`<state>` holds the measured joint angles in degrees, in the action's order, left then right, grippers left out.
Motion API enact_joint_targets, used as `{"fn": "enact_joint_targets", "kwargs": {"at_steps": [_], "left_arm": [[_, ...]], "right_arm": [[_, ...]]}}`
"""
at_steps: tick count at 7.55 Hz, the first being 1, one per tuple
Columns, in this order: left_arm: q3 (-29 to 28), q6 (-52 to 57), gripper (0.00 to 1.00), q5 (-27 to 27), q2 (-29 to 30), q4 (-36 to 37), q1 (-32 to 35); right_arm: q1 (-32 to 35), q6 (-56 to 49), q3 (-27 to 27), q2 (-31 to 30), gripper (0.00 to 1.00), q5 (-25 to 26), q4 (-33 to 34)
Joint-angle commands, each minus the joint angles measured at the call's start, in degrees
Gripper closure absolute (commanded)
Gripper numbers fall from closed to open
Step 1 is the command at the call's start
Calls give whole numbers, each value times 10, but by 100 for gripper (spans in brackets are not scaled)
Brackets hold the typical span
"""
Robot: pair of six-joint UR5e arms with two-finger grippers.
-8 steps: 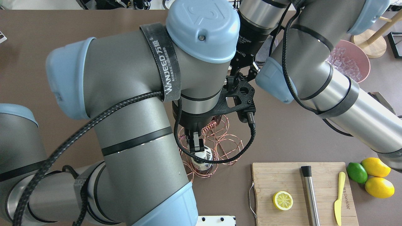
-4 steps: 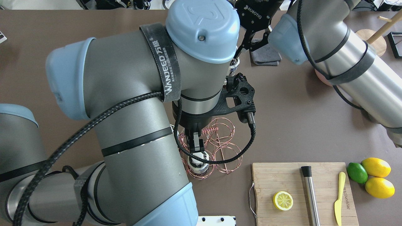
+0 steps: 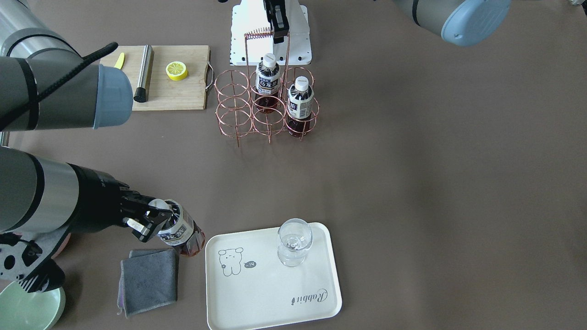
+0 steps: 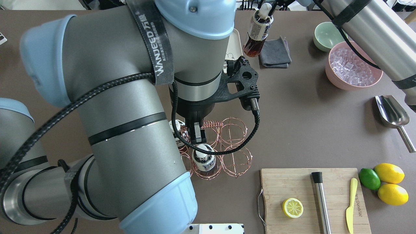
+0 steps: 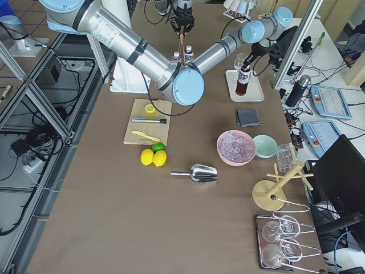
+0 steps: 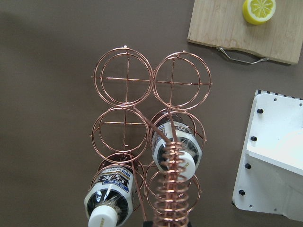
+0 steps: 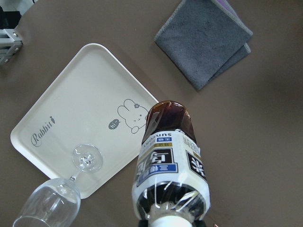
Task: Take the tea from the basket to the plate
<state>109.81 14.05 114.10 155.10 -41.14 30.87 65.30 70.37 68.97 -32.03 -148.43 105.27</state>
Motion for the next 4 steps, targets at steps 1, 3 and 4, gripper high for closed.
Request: {"fn": "enact_joint_targets", "kwargs": {"at_steps": [1,3,4], "left_arm": [[3,0,100,2,4,5,15],[25,1,100,2,6,41,30],[35,4,100,2,16,73,51]], "right_arm": [[-21,-8,-97,35,100,11,-90],[-44,-3,-118,43,100,48,-133],[-54,-1,-148,61,100,70,-155]]}}
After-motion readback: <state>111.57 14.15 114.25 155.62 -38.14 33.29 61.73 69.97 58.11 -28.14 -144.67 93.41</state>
